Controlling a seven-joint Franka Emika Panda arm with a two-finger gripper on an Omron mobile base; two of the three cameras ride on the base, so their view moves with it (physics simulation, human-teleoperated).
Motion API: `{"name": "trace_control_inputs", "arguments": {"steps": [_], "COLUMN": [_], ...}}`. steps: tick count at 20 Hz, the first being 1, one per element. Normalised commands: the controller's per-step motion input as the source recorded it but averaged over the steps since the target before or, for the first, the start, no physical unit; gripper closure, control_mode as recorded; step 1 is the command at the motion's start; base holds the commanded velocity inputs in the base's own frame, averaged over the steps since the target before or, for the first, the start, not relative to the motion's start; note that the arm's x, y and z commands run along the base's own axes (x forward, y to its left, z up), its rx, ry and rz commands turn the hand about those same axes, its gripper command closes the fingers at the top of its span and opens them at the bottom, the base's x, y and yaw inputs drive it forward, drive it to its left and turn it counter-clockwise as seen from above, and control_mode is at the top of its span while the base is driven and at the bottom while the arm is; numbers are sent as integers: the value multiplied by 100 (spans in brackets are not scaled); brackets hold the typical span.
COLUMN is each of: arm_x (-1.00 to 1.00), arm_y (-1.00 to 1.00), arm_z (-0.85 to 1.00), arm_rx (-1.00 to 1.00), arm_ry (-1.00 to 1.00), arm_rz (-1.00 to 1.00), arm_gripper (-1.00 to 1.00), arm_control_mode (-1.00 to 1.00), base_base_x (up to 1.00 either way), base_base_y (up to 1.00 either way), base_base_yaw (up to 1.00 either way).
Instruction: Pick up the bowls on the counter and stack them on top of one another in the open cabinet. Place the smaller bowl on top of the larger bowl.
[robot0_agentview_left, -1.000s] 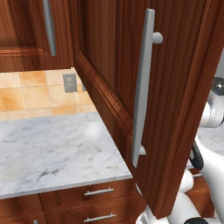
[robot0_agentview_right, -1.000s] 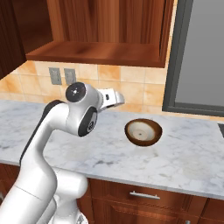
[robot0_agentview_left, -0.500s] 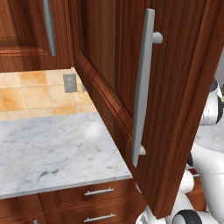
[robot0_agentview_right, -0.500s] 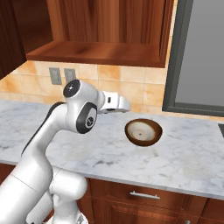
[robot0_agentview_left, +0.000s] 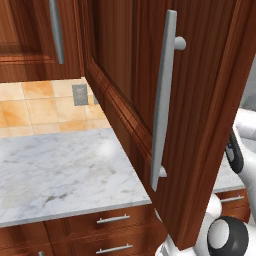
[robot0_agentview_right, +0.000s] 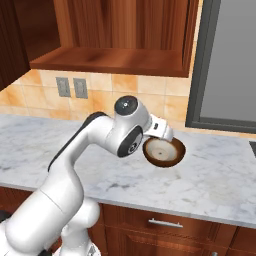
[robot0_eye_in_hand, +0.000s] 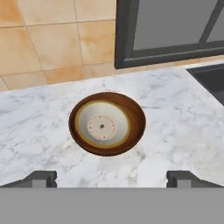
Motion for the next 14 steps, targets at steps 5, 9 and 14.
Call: {"name": "trace_control_inputs", "arguments": {"steps": [5, 9, 14], "arm_x": [0, 0, 0], "arm_y": [-40, -3, -5], "arm_z": [-12, -9, -28], "arm_rx": [17, 1, 5], "arm_ry": [2, 0, 5], "arm_rz": [-5, -1, -9], "arm_gripper": [-100, -100, -100], "arm_control_mode": [-100, -100, -100], "base_base_x": [0, 0, 0], "base_base_y": [0, 0, 0], "base_base_yaw": [0, 0, 0]}}
